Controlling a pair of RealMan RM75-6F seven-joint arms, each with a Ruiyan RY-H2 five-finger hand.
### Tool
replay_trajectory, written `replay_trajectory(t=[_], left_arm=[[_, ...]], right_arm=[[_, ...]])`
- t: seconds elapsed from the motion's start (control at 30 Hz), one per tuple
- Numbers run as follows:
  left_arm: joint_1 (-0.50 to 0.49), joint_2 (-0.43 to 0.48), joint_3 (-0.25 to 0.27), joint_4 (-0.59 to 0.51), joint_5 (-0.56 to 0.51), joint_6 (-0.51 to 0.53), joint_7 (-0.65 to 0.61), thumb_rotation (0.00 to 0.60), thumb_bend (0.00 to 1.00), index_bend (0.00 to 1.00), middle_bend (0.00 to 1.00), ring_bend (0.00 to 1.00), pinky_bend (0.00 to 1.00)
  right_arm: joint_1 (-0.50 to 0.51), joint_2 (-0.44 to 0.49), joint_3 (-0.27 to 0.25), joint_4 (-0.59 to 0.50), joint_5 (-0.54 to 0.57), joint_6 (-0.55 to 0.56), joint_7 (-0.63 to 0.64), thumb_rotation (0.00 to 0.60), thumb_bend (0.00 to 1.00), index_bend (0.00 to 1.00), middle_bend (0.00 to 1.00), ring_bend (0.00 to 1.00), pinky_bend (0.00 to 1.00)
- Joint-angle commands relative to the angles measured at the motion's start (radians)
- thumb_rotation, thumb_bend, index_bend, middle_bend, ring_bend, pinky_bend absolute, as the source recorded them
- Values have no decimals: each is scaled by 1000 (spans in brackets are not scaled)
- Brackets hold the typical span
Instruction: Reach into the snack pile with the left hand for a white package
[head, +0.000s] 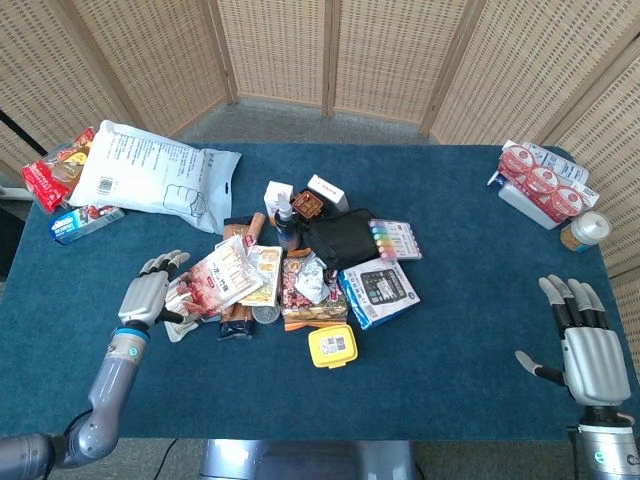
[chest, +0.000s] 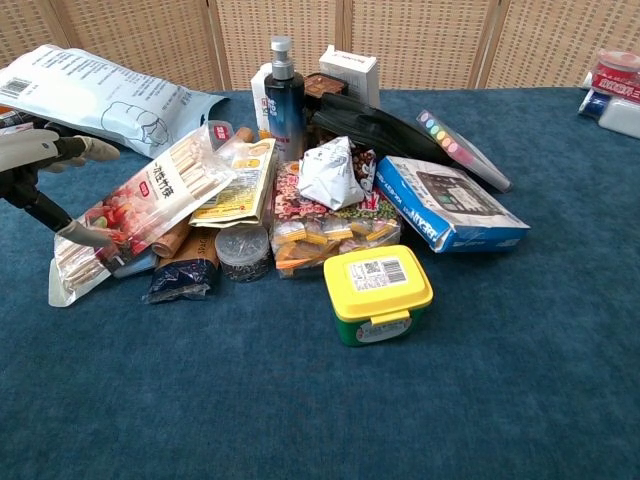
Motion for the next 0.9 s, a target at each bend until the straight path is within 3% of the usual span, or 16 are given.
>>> replay_trajectory(t=[0.03, 0.4, 0.47, 0.53, 0.6, 0.67, 0.73, 0.9], left_arm=[[-19, -21, -4, 18, -24, -7, 12, 600, 70, 104, 0, 0, 0], [-68, -100, 3, 87, -37, -43, 10, 600, 69, 119, 0, 0, 8], [-74, -119, 2, 106, -29, -32, 10, 600, 68, 170, 33, 14, 106], [-76, -146, 3, 132, -16, 3, 21, 600, 71, 289, 221, 161, 322], [-75, -172, 3, 153, -5, 40, 28, 600, 92, 571, 592, 502, 624], [-72, -192, 3, 170, 8, 72, 36, 600, 131, 777, 811, 712, 799], [-68, -205, 6, 183, 18, 94, 45, 600, 154, 864, 917, 816, 894], [-53, -197, 0, 179, 41, 123, 37, 600, 166, 879, 1000, 893, 941]], right_arm=[[-1, 5, 2, -1, 1, 2, 7, 600, 0, 0, 0, 0, 0], [-4, 13, 0, -4, -10, 8, 26, 600, 0, 0, 0, 0, 0], [-5, 14, 0, -4, -13, 9, 31, 600, 0, 0, 0, 0, 0], [-5, 17, -1, -5, -17, 10, 38, 600, 0, 0, 0, 0, 0], [-6, 20, -2, -6, -22, 12, 47, 600, 0, 0, 0, 0, 0], [-7, 22, -3, -7, -25, 15, 53, 600, 0, 0, 0, 0, 0], [-9, 23, -3, -7, -27, 18, 55, 600, 0, 0, 0, 0, 0], [-9, 26, -4, -9, -29, 17, 61, 600, 0, 0, 0, 0, 0]])
